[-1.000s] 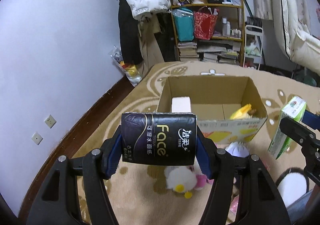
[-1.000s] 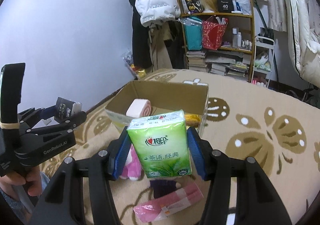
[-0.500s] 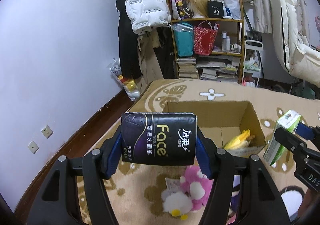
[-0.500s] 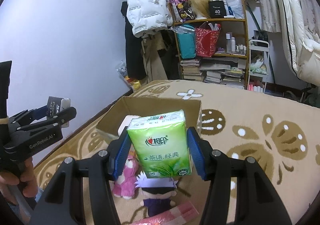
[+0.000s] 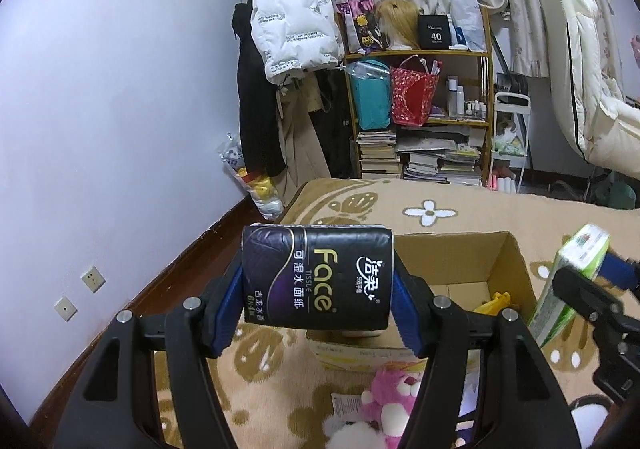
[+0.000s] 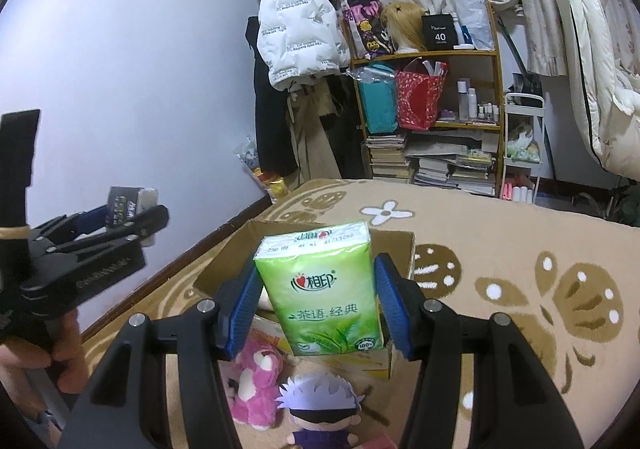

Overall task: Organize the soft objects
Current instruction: 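Lift both tissue packs and carry them over the cardboard box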

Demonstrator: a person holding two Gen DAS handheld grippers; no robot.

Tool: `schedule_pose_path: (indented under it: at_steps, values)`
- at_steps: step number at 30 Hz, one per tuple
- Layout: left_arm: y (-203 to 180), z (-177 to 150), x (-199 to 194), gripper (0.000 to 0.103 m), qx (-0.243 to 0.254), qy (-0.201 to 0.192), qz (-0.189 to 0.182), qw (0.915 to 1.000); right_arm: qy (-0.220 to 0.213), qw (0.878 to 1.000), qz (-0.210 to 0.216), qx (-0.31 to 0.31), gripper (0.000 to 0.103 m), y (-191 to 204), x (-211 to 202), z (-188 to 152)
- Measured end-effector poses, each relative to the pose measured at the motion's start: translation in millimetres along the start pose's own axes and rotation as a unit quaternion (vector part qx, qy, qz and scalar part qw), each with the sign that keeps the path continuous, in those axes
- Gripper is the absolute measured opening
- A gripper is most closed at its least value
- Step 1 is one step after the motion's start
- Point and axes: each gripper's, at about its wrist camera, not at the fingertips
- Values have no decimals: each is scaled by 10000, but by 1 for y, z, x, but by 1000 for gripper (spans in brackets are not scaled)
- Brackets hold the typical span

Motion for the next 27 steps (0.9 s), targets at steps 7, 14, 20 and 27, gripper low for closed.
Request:
schedule_pose_path:
  at_steps: [7, 14, 20, 27]
  values:
    - [-6, 3, 18, 64, -85, 219, -250, 9994, -114, 9995, -86, -283, 59, 5, 11, 14]
    - [-14, 4, 35, 64, 25, 282, -172, 9995, -4, 9997, 32, -249, 59, 0, 30, 18]
    - [-21, -3, 52, 64, 162, 455, -105, 9988, 99, 9998, 114, -157, 59, -7, 47, 15]
    - [-16, -8, 68, 64, -67, 660, -240, 9975, 160, 9995, 264, -58, 59, -10, 60, 7]
Point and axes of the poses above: each gripper's, at about its wrist camera, not at the fingertips, and x roughly the way its jaws point, y to its left, z to its top, and after that the axes turned 4 degrees about -x, right-handed
